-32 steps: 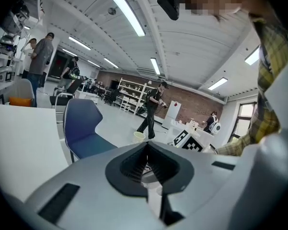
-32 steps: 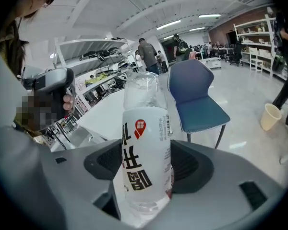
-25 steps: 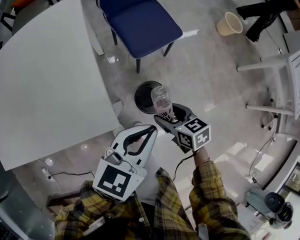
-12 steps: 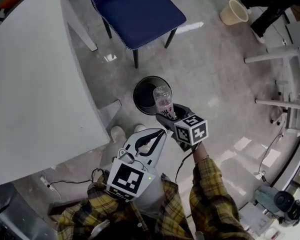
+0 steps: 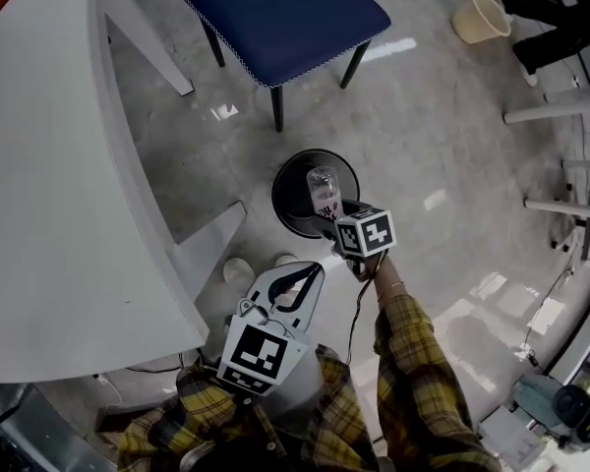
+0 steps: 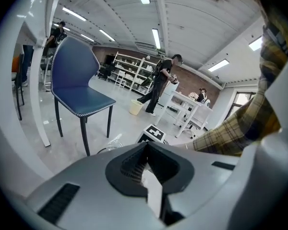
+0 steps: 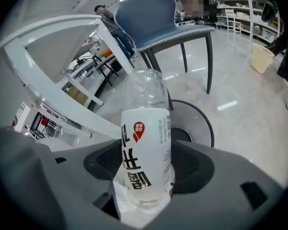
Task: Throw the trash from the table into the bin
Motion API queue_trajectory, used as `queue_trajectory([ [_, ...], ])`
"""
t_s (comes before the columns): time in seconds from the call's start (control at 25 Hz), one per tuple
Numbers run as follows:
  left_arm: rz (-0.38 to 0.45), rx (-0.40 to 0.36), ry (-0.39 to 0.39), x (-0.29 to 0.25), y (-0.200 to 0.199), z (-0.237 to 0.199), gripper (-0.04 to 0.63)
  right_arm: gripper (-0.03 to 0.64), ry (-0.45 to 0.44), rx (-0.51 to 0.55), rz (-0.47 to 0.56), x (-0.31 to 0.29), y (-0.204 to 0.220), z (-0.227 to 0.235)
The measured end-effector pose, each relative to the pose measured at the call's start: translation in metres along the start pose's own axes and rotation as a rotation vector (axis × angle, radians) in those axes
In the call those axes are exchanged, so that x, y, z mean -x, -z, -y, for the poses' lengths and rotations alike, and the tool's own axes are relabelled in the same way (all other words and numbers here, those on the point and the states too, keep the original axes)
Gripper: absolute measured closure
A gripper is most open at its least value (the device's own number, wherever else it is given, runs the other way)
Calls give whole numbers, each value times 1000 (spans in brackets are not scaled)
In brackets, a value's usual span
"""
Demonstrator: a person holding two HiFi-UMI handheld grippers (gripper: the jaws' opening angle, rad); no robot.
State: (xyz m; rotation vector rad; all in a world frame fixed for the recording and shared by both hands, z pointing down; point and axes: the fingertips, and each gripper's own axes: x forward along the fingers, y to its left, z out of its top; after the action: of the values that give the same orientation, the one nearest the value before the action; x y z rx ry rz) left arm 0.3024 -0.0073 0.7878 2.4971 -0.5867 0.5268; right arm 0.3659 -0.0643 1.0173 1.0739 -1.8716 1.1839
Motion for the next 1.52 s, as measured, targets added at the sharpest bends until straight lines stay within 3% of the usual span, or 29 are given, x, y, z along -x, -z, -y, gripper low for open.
queue_trajectory([
  [0.28,-30,8,15,-20,23,-10,586,327,36,-103,-87,-50,14,30],
  [0.68,-42,38,10,-8,12,-6,586,327,37,-183,-77,-32,9,18],
  [1.16,-49,70,39,37,-57,39,586,328,28,-236,-60,50,-14,-30],
  [1.32,-35,74,47,51,-91,57,586,330,-22,-290,-10,89,-34,-49],
  [1.52,-2,66,57,77,-148,75,586,399,-68,-309,77,157,-65,-82],
])
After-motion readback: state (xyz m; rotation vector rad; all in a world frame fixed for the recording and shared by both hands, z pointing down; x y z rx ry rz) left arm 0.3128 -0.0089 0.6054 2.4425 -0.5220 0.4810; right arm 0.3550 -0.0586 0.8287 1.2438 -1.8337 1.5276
